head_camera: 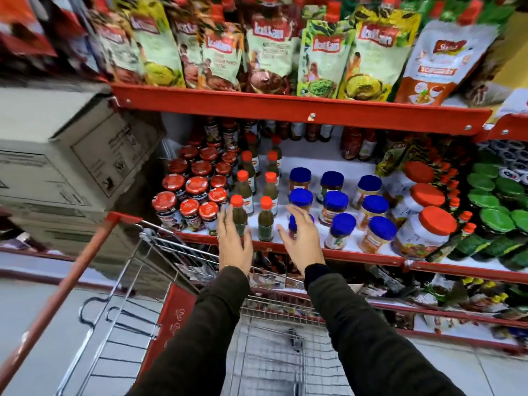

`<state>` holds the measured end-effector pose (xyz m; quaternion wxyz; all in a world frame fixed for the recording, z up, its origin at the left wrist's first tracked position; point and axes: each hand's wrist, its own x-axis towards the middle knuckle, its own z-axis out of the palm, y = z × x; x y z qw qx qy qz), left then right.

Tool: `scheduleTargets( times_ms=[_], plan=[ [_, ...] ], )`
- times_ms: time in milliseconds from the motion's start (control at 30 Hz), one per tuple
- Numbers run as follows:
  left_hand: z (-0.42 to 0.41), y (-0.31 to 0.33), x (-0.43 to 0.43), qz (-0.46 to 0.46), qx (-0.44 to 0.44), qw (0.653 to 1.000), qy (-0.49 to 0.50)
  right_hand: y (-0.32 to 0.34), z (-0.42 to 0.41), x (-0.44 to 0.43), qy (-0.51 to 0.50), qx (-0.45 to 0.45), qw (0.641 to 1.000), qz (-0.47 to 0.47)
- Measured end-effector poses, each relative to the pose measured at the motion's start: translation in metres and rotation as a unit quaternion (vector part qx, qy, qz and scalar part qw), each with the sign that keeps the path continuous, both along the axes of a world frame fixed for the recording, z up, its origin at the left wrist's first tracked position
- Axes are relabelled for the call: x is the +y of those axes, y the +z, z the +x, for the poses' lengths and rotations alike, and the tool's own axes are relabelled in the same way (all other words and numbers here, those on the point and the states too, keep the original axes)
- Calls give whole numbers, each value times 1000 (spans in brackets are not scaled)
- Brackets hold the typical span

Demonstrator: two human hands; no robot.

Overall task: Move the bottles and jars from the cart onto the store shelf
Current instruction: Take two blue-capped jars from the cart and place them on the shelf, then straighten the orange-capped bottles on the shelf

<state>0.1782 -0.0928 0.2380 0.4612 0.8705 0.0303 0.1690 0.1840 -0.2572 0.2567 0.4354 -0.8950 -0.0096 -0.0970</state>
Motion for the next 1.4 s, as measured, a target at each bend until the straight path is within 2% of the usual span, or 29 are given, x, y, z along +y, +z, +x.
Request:
scheduleTargets(
  times_ms=[133, 267, 400, 567, 900, 1033, 1133, 1400],
  plan=[
    [34, 5, 25, -18, 66, 998, -13, 8, 26, 31, -41, 58, 997, 33],
    [65, 8, 37, -45, 109, 992, -45, 10, 48, 49, -74, 72, 995, 15],
    [80, 6, 44, -32, 100, 993, -63, 8, 59, 52, -93, 77, 993, -5],
    [83, 5, 49, -59, 98, 991, -67, 7, 58, 50, -102, 49, 993, 19],
    [91, 2, 52, -1, 86, 996, -32, 13, 58, 46, -36, 89, 993, 61],
    [81, -1, 63, -52, 71, 990, -112, 11, 53, 46, -69, 59, 994, 55],
    [75, -4, 70, -100, 92, 981, -138, 11, 51, 47, -110, 41, 992, 47],
    [79, 2, 66, -63, 81, 991, -90, 17, 53, 44, -87, 71, 992, 51]
  ],
)
